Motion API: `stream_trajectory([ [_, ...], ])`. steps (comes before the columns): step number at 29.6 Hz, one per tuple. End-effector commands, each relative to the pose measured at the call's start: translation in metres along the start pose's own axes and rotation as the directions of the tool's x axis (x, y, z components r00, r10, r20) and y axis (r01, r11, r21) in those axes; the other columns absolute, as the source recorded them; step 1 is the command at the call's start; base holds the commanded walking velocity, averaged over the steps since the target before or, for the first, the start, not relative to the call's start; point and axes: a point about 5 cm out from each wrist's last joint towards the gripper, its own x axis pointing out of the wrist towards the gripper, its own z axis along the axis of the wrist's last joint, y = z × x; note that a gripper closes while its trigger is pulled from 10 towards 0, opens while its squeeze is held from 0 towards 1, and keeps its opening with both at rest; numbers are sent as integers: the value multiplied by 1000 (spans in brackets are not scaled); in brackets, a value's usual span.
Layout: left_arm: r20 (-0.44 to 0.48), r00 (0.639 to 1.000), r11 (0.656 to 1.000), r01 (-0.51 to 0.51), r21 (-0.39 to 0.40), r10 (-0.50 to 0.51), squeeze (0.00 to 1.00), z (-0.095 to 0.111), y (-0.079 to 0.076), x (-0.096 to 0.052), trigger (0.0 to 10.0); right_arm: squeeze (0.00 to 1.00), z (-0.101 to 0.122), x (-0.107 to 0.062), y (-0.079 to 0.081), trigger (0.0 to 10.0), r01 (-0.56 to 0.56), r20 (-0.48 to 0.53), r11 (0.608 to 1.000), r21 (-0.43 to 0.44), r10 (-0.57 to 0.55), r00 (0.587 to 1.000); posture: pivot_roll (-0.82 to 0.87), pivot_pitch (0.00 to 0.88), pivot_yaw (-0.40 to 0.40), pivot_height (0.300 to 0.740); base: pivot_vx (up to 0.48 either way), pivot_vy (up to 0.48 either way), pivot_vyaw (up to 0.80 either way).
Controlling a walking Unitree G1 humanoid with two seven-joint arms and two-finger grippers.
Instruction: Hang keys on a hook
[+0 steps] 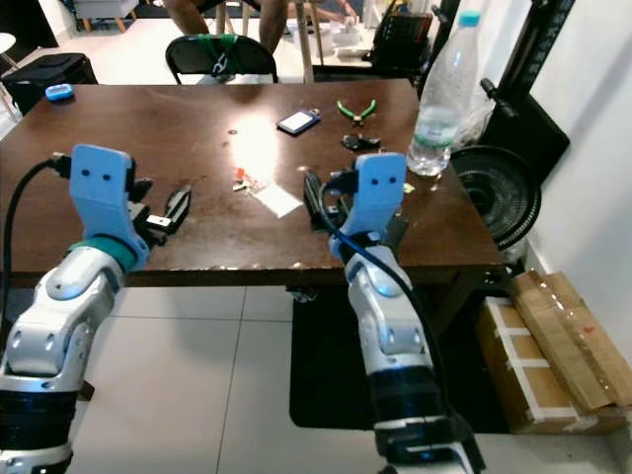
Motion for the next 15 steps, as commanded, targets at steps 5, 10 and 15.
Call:
stream_trajectory([
  [5,-19,1000,999,17,-38,-17,0,-5,-9,-5,10000,0,2,-3,4,10000,-23,4,998,-56,23,1000,-98,0,86,740,0,0,0],
  [10,-34,999,996,13,-87,-16,0,-11,-16,-8,10000,0,5,-4,3,10000,-39,1,996,-83,39,999,-109,10,49,740,0,0,0],
  [15,-44,999,982,-31,-185,24,0,-12,-21,-12,10000,0,6,-3,1,10000,-84,-29,990,-113,81,996,-105,29,12,740,0,0,0],
])
